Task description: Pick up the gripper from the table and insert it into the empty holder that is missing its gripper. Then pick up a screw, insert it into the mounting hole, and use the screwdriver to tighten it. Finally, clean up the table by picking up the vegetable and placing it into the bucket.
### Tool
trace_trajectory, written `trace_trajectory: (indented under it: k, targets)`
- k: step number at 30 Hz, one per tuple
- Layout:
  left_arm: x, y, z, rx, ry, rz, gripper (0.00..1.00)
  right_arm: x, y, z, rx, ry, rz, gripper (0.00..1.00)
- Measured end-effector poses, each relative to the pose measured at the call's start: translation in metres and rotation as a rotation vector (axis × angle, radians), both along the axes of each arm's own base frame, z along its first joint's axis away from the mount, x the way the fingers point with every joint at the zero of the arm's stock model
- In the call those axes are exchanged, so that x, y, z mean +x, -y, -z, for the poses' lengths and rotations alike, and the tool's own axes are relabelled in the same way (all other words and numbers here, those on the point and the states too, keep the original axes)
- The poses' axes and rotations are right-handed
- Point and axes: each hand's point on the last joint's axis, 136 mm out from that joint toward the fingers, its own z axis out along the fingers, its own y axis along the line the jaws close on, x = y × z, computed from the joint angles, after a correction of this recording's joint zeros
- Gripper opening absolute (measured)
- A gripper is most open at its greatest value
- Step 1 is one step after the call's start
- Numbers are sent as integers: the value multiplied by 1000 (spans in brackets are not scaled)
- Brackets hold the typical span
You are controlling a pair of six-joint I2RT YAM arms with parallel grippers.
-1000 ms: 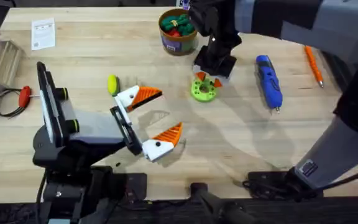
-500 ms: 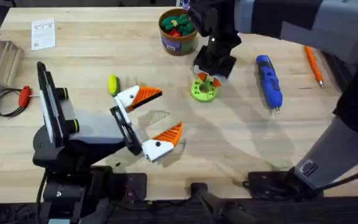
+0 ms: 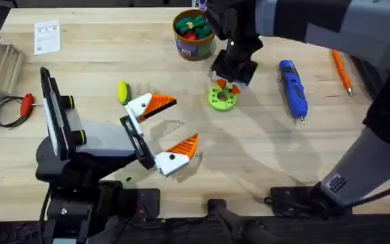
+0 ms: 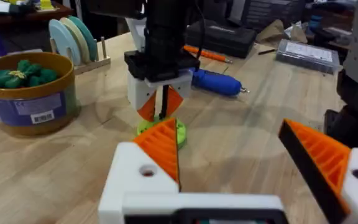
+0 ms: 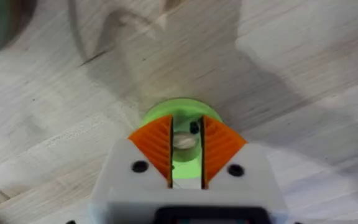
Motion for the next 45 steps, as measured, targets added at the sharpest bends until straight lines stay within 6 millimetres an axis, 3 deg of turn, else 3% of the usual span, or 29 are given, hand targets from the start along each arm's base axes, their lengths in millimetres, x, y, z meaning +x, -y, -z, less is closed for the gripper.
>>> trace_trajectory:
  k: [13,21,36,40,45]
  targets:
    - [0,0,0,0,0,0,985,1,2,0,-12,8,4,243]
    - [0,0,0,0,0,0,986,1,2,0,-12,8,4,15]
    - [0,0,0,0,0,0,985,-2,6,-2,-32,-5,3,6]
    - [0,0,0,0,0,0,985,-1,15,-15,-83,-2,4,6]
    - [0,0,0,0,0,0,985,18,15,-47,-111,72,-25,6]
